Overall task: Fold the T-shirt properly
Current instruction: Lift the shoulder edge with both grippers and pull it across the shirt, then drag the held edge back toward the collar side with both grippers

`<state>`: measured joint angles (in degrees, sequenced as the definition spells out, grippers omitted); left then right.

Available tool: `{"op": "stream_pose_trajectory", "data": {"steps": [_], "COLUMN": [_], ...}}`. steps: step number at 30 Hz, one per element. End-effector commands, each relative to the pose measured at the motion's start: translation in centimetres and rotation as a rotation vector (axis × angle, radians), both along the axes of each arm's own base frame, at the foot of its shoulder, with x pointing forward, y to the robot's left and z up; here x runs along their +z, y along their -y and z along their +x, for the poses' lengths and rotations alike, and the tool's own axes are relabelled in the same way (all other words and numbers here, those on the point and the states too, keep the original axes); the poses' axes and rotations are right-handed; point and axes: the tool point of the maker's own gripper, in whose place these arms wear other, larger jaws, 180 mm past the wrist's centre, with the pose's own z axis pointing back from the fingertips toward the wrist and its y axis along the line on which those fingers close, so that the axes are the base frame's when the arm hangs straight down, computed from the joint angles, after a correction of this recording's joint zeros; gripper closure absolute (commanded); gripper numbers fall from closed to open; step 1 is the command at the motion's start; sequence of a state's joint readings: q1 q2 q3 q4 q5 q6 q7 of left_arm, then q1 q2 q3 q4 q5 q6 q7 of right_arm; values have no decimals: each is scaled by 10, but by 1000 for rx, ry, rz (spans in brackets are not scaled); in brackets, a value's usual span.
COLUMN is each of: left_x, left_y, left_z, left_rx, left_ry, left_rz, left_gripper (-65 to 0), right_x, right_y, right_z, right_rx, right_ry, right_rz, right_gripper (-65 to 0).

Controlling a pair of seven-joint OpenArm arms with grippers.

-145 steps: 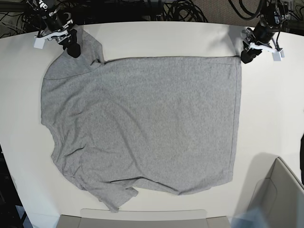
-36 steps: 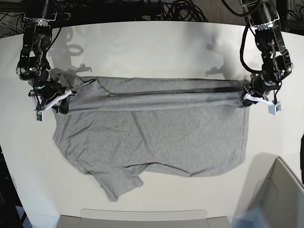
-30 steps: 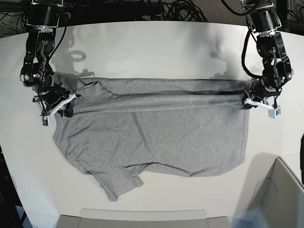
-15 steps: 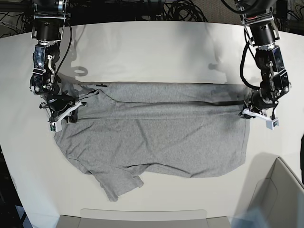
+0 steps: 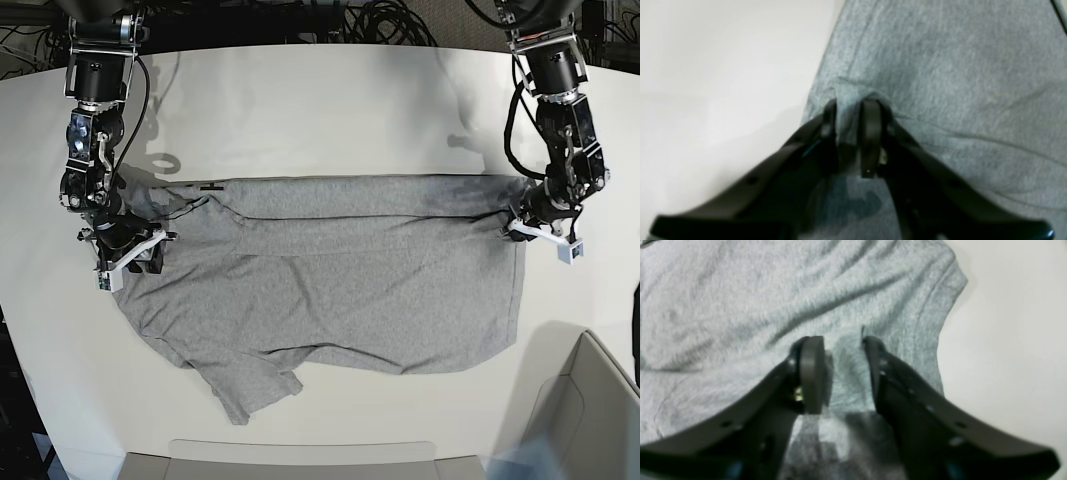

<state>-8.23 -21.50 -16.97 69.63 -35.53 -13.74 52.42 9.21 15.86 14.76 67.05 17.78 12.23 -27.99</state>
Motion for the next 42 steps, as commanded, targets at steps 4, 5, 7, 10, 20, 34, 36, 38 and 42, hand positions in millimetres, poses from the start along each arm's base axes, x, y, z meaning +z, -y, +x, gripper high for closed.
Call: {"op": "stream_pose_trajectory", "data": {"steps": [4,5,7,10,20,34,36,38,42], "left_x": [21,24,30,42,56,74,74,73,67], "left_y": [-8,-8,-8,-4,8,9,9,9,9], "left_z": [13,15,13,9,-18,-56,-60,-61,-69], "left_rx": [-10,-12,-22,-45,-106,-61,-64,-64,-66], "left_ry": [66,76,92,123,151,190,186,183,160], "left_rz": [24,28,43,74,138,161,164,164,163], "left_gripper": [-158,-158,-158,-158,-158,-158,-158,-158,-158], "right_x": [42,48,66,99,100,14,6,0,-2], "right_y": [5,4,0,9,64,114,112,112,96], "right_z": [20,21,25,22,-48,-140,-138,-135,-125], "right_rx": [3,7,18,-16,-142,-106,-107,-115,-40], "right_ry": [126,142,193,285,104,-98,-102,-109,-116], "right_rz": [-13,-17,-25,2,234,319,352,383,382], "right_gripper": [-279,-279,-279,-279,-279,-279,-279,-279,-279]}}
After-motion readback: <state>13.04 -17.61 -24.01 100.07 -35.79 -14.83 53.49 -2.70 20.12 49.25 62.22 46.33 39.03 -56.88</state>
